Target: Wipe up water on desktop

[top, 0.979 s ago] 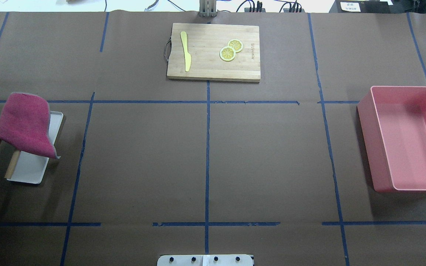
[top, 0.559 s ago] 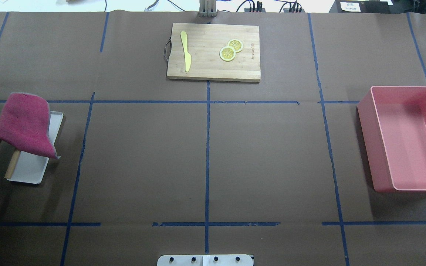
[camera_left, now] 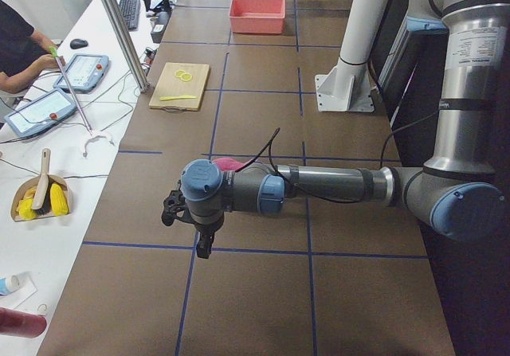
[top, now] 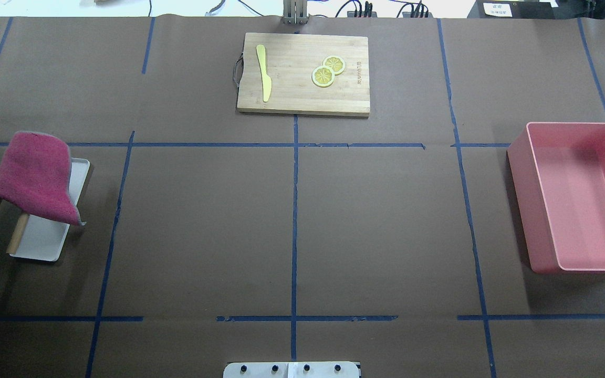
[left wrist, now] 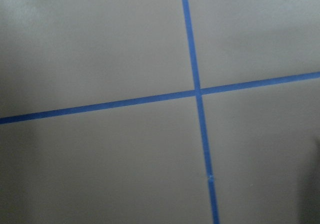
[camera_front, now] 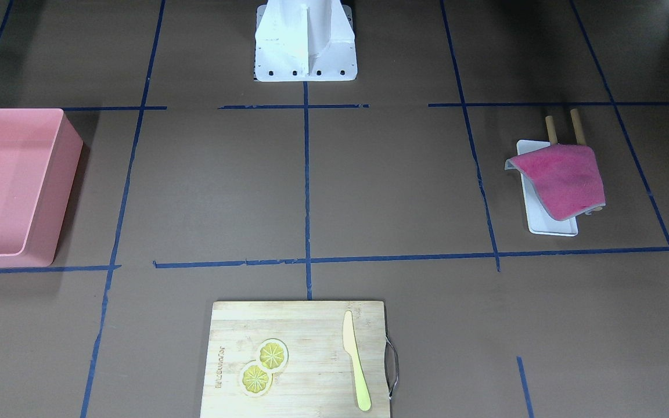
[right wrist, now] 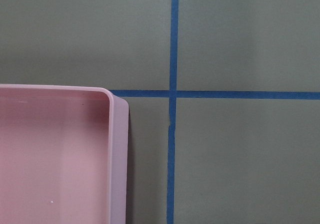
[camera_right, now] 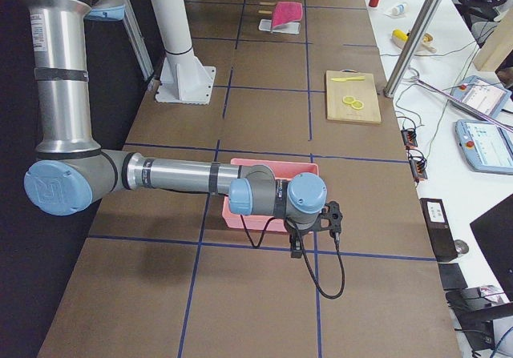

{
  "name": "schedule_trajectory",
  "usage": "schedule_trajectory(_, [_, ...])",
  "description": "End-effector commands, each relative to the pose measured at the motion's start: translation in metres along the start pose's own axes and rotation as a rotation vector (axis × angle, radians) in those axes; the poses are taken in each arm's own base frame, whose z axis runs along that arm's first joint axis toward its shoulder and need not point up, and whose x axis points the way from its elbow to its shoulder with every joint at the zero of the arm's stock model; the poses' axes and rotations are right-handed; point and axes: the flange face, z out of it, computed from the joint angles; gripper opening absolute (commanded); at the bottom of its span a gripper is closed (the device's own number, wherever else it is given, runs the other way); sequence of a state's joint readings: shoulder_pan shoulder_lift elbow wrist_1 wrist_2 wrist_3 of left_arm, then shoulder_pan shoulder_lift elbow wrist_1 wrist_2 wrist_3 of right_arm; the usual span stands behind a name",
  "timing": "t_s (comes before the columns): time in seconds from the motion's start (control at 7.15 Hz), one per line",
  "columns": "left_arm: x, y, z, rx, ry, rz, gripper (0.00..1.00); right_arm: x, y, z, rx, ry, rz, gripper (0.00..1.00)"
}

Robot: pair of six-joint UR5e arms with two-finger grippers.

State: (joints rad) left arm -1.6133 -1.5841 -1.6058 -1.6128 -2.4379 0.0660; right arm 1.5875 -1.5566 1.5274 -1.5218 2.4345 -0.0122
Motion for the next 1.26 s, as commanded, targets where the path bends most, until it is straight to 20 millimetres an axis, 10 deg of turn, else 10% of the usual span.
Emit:
schedule_trajectory(0.0, [0.046,-0.007,0.015,-0.014,0.192,-0.064,1.0,-0.002,-0.002,-0.001,0.002,0.0,-0.003,1.0])
schedule_trajectory(1.12, [0.183,0.018,0.106,0.011,0.263,-0.225,1.0,-0.021,-0.005,-0.016,0.033,0.002,-0.041,1.0])
